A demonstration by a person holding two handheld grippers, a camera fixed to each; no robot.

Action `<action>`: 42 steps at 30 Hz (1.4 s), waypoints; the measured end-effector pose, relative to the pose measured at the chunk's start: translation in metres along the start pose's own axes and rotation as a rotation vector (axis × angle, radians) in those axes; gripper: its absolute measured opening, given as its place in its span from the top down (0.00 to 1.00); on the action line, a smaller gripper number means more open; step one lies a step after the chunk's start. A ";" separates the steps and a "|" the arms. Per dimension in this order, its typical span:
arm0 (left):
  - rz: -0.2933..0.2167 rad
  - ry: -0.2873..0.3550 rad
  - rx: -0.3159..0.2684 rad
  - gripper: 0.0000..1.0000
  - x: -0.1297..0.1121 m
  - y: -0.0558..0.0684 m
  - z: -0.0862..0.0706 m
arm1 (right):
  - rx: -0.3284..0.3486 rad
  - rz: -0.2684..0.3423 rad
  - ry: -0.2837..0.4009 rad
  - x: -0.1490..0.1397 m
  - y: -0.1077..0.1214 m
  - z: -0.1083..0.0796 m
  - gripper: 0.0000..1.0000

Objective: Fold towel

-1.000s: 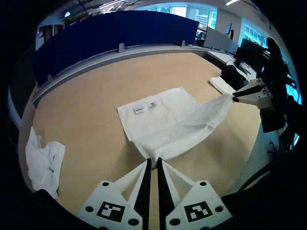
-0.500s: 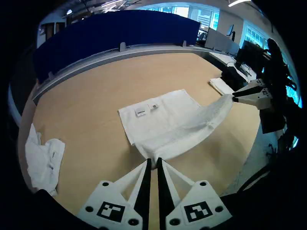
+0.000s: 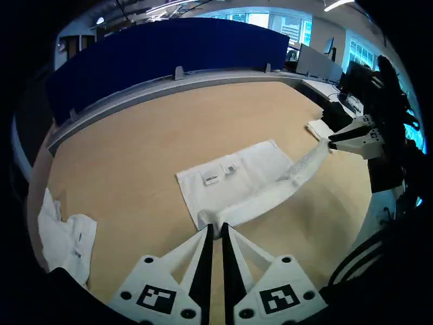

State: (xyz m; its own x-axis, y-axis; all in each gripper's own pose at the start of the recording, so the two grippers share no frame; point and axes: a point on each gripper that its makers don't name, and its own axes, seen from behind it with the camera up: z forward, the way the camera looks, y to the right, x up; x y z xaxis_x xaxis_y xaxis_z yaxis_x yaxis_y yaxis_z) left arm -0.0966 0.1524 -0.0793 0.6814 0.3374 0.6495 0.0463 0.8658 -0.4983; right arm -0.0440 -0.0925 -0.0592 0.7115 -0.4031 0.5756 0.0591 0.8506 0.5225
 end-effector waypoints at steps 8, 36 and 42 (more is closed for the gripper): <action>-0.008 -0.001 0.022 0.89 0.013 -0.017 0.030 | -0.015 0.002 -0.015 0.007 0.015 0.031 0.84; 0.005 -0.040 0.055 0.87 0.013 -0.050 0.103 | -0.058 0.084 -0.071 -0.007 0.038 0.098 0.84; -0.001 -0.037 0.061 0.80 0.015 -0.056 0.109 | -0.079 0.090 -0.070 -0.008 0.040 0.103 0.82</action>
State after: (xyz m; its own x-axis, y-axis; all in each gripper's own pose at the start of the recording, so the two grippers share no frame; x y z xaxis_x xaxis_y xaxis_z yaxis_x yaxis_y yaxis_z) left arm -0.1689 0.1496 0.0214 0.6537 0.3494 0.6712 0.0015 0.8864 -0.4629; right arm -0.1197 -0.0903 0.0219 0.6661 -0.3439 0.6618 0.0538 0.9072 0.4173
